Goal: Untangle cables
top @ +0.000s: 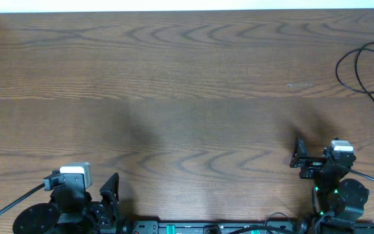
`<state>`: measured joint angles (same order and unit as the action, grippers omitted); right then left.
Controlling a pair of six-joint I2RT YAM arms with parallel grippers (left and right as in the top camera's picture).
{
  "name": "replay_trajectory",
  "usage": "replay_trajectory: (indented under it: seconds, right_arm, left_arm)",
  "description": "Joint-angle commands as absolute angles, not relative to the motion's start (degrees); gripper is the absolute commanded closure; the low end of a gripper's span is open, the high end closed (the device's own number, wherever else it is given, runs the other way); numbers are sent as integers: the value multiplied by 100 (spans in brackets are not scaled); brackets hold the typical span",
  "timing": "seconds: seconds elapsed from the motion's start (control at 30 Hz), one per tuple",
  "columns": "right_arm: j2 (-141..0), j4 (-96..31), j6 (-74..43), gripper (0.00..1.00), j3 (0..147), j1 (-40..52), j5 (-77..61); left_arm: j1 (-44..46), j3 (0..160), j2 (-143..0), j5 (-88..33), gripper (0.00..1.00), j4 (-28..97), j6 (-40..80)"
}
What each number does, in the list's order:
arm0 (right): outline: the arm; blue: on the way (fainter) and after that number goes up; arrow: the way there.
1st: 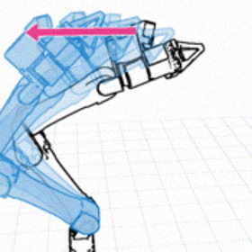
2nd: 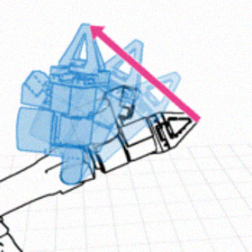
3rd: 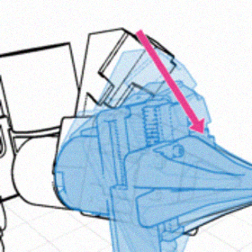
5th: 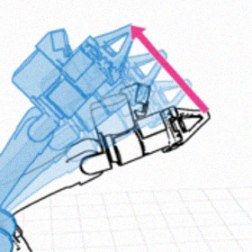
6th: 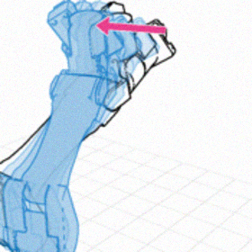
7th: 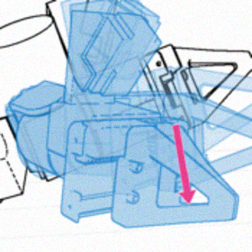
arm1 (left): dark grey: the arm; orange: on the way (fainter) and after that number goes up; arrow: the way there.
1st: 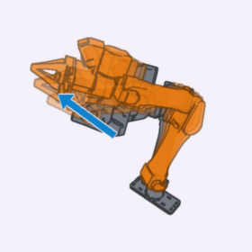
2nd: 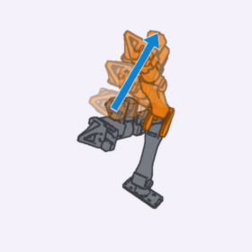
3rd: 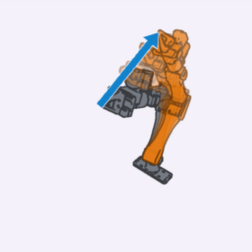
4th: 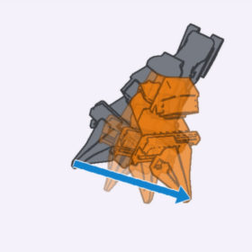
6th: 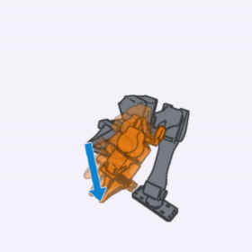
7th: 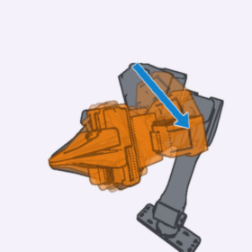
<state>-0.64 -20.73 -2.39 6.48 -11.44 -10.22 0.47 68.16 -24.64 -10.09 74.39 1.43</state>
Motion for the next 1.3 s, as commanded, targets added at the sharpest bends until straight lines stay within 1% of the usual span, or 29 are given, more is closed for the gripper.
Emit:
replay_trajectory:
  seconds: [0.0, 0.2, 0.37, 0.63, 1.27]
  right_arm:
    - [-62, -2062, -296, 1, 622, -1168, -956]
    - [-30, -2062, -296, 1, 620, -1035, -956]
    - [-27, -2062, -294, 1, 622, -548, -956]
    - [-27, -2062, -294, 1, 622, -207, -956]
    - [-32, -2062, -294, 1, 620, -161, -956]
  left_arm:
    - [23, 6886, -2458, -934, 33, 7430, 62]
    - [23, 6886, -2458, -934, 33, 7435, 62]
    - [23, 6886, -2458, -934, 33, 7435, 62]
    - [23, 6886, -2458, -934, 33, 7435, 62]
    - [23, 6886, -2458, -937, 33, 7439, 64]
